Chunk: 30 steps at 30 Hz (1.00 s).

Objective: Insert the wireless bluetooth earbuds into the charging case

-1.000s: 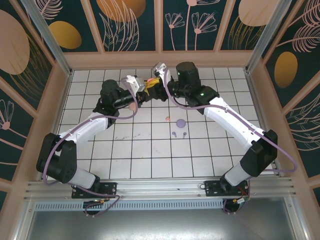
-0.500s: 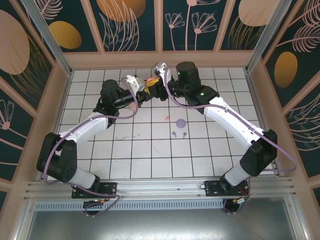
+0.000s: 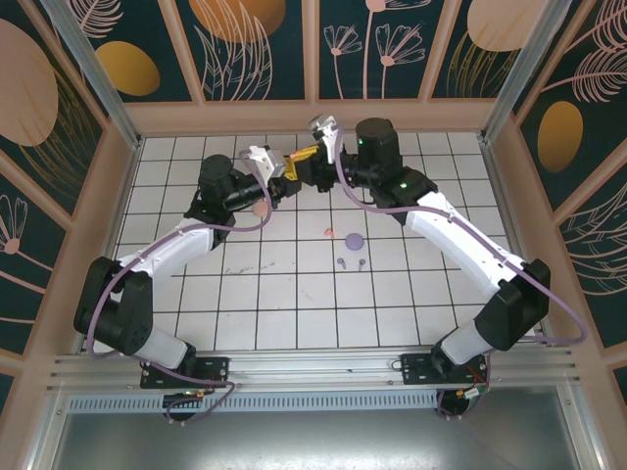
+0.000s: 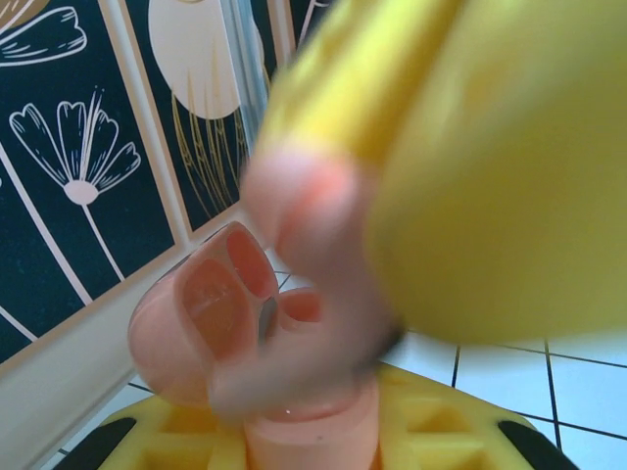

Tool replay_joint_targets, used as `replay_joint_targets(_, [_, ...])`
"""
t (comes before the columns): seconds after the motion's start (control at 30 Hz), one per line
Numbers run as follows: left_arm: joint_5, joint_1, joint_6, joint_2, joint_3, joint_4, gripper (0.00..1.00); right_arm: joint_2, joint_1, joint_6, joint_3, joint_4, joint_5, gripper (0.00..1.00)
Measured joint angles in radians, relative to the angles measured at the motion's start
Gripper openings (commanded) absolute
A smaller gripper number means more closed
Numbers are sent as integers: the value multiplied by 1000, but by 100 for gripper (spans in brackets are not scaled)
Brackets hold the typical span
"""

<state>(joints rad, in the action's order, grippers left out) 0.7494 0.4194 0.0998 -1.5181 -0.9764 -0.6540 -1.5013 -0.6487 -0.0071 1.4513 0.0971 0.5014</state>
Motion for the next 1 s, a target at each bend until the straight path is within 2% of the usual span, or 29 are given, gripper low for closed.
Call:
replay_joint_targets(0.43, [-57, 0, 0, -8, 1, -31, 0, 36, 47, 86, -11, -41, 19, 20])
replay_joint_targets(0.83, [-238, 0, 35, -9, 145, -325, 0, 21, 48, 251, 31, 33, -3, 21])
replay_joint_targets(1.0, [-282, 0, 57, -22, 177, -447, 0, -5, 48, 325, 37, 31, -4, 21])
